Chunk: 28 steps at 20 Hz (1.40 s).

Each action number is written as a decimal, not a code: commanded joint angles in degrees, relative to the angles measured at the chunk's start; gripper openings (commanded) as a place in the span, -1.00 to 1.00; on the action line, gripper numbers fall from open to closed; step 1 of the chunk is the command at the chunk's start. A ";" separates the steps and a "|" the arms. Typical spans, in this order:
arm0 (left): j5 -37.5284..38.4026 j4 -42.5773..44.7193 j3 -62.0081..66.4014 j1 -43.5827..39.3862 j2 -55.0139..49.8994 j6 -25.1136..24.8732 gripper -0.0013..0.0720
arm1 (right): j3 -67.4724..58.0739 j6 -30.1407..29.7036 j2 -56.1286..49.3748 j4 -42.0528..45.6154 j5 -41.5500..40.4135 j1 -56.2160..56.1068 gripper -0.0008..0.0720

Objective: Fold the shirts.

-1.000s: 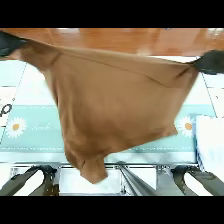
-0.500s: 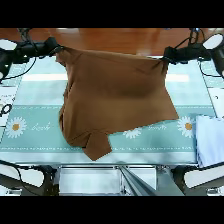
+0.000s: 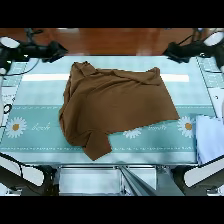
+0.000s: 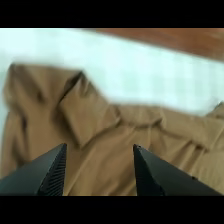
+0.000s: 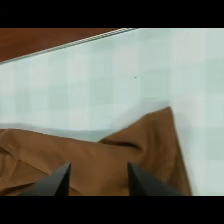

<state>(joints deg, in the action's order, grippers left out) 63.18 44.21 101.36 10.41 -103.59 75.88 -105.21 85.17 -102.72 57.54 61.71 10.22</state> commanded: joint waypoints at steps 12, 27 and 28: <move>16.83 13.70 -73.90 17.92 52.15 8.20 0.42 | 59.80 -10.97 33.92 -14.38 2.25 8.24 0.14; 4.44 4.33 -84.11 10.21 47.56 6.69 0.42 | 61.53 -13.05 39.01 -15.43 3.87 8.13 0.14; 2.03 3.63 -84.11 8.74 46.64 6.38 0.42 | 61.53 -13.03 39.01 -15.45 3.56 8.13 0.14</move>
<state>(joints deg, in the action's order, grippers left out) 70.41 50.57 17.45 21.91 -55.24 83.33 -43.75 72.18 -63.81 42.19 65.89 18.37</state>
